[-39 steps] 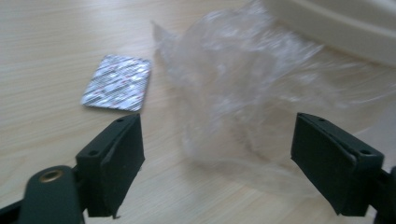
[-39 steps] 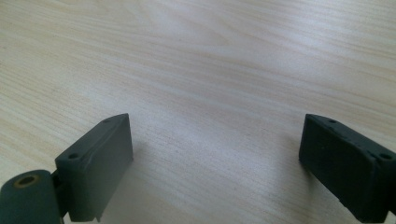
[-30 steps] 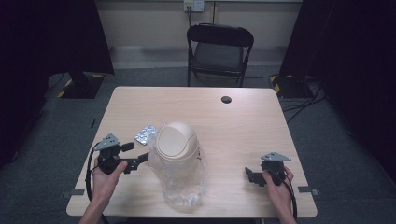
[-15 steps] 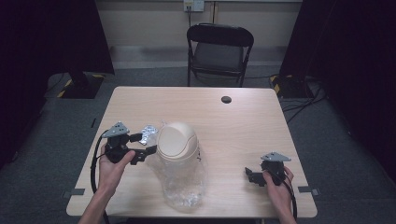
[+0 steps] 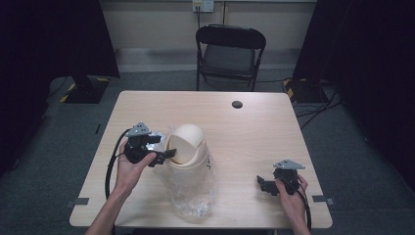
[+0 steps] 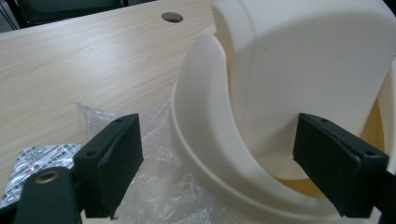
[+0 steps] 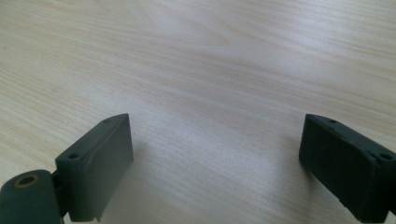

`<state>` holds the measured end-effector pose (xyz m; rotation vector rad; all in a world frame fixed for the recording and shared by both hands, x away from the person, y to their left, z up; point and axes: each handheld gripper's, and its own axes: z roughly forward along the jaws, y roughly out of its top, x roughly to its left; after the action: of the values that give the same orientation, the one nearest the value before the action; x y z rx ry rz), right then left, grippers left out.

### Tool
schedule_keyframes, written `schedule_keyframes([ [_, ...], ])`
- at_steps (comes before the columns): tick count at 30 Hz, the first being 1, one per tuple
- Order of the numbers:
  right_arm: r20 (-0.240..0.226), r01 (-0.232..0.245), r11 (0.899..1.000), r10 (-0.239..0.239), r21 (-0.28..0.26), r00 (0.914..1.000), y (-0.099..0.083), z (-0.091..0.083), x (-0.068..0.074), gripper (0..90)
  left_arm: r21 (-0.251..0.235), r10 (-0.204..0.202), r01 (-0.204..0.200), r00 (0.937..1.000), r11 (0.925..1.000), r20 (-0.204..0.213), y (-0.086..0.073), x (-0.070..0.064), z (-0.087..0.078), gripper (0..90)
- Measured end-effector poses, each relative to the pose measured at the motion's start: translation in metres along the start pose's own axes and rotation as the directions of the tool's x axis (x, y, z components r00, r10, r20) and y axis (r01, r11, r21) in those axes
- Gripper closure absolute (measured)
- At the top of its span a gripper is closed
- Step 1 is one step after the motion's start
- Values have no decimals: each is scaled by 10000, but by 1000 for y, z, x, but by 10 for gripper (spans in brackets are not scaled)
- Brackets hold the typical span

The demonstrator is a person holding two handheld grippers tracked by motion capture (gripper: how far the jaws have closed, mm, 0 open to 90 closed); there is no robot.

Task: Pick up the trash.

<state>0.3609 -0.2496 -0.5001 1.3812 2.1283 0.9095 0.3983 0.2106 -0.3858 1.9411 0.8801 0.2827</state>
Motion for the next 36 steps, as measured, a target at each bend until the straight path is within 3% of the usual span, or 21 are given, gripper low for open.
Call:
schedule_keyframes([
  [5,0,1,10000,-1,1,10000,0,0,0,88,388,-60,56,10000,9992,79,3,1,8,152],
  [10,0,-4,10000,4,-1,10000,0,0,0,88,992,263,-274,9996,9947,121,4,0,24,157],
  [12,0,2,10000,-2,0,10000,0,0,0,88,1070,172,-184,9998,9941,123,4,0,26,157],
  [23,0,1,10000,-1,-1,10000,0,0,0,88,868,-273,257,9995,9959,172,3,7,34,160],
  [27,-2,-4,10000,4,-1,10000,0,0,0,88,770,-297,276,9992,9967,268,4,9,28,165],
  [31,-8,-4,10000,4,-1,10000,0,0,0,88,419,-245,232,9993,9989,295,3,8,12,165],
  [34,-9,-5,10000,5,0,10000,0,0,0,88,212,57,-57,10000,9998,19,2,11,-8,161],
  [36,-8,-5,10000,5,1,10000,0,0,0,88,69,7,-6,10000,10000,-88,2,12,-12,161],
])
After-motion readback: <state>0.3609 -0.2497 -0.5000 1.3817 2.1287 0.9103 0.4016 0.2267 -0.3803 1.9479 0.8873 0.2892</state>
